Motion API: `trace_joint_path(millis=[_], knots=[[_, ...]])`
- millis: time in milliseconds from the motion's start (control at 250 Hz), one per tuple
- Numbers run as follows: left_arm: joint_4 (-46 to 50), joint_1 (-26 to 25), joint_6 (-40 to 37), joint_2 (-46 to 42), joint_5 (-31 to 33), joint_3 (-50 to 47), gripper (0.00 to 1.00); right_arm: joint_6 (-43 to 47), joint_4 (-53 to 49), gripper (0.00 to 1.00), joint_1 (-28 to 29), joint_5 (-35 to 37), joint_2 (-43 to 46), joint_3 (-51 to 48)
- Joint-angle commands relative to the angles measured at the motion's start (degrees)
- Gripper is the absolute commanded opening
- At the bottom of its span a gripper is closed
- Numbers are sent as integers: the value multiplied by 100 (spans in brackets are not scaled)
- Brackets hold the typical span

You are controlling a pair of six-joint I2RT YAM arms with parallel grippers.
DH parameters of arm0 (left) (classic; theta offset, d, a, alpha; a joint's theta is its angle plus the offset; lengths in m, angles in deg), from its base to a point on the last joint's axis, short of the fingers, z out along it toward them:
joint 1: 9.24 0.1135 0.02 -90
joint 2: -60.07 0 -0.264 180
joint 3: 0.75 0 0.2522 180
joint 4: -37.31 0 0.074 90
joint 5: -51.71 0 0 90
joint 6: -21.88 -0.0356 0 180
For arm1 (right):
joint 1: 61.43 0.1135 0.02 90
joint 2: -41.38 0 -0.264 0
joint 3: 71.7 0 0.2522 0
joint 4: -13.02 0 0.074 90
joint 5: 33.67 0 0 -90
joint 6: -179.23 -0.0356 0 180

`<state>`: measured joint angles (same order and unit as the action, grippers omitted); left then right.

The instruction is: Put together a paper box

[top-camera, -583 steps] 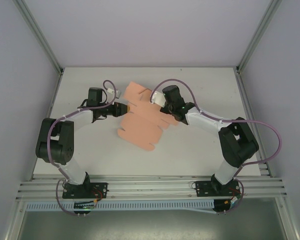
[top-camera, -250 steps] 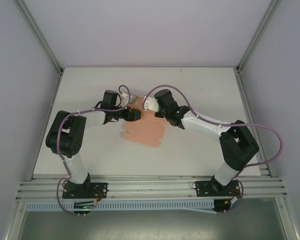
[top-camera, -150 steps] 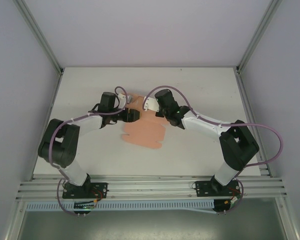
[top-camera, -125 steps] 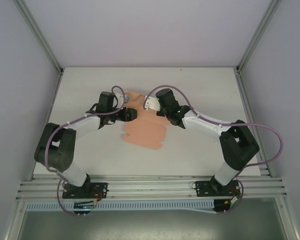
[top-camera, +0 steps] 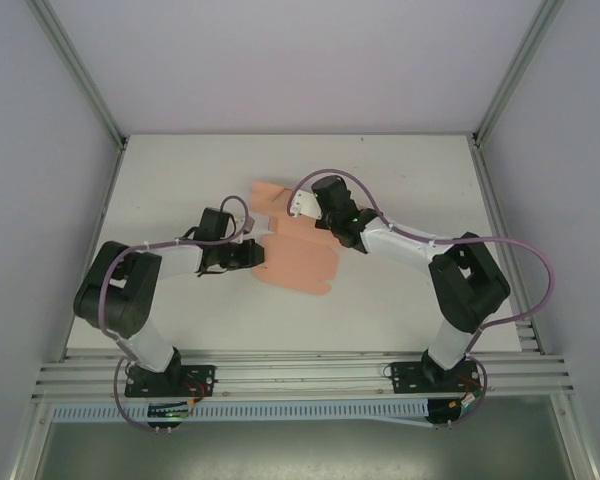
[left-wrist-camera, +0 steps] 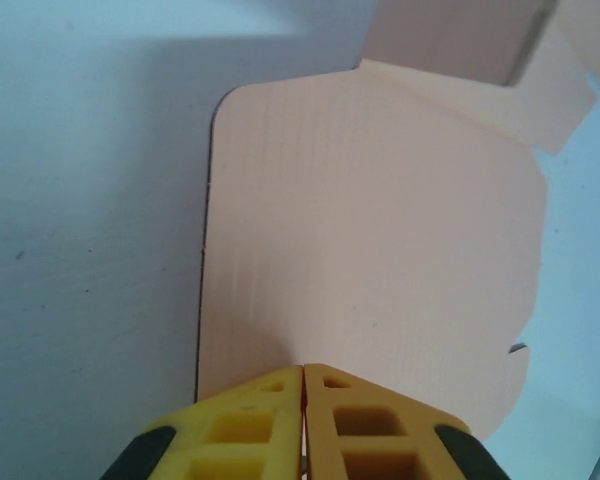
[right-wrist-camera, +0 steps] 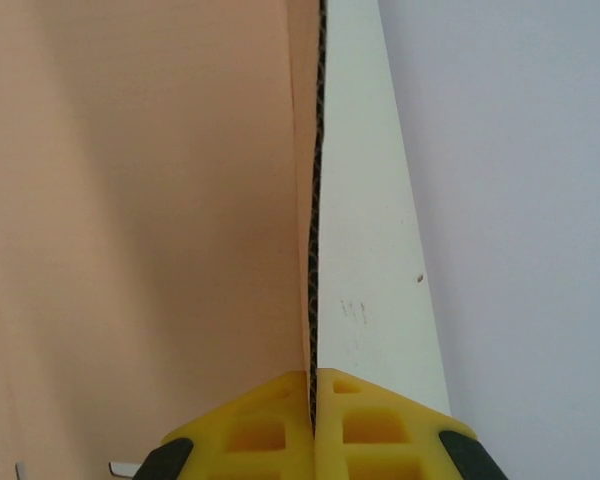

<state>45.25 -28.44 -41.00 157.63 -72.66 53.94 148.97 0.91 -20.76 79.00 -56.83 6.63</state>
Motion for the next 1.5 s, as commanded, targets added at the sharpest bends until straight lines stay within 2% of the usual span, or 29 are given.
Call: trace_joint_path(millis=[0,200,372,719,955,1095,1163,1255,1407,1467,1499], knots=[[-282,-11,213,311,-217,39,5,64,445,0,106,110,-75,162],[-423,-7,384,637,-108,76,0,104,609,0,425,-265,22,-414],[-384,-5,331,567,15,48,0,93,499,0,772,165,-130,-865],[-299,-10,303,446,-7,18,0,-128,931,0,848,738,-663,-1443],[0,-6,283,-115,68,224,12,500,2383,0,849,1302,-796,-1836],[304,0,288,-318,272,485,16,1502,4604,0,847,1792,-1128,-2105],[350,1,295,-384,337,564,17,1888,5114,0,819,1888,-1323,-2091],[479,5,307,-461,539,697,18,2083,5432,0,823,1830,-1431,-2093],[852,82,330,-587,1125,1064,17,1993,5262,0,830,1711,-1217,-2054],[807,221,377,-584,1130,1178,21,1890,5072,0,831,1653,-1085,-2033],[758,294,412,-559,1104,1243,18,1851,5044,0,839,1620,-1032,-2045]])
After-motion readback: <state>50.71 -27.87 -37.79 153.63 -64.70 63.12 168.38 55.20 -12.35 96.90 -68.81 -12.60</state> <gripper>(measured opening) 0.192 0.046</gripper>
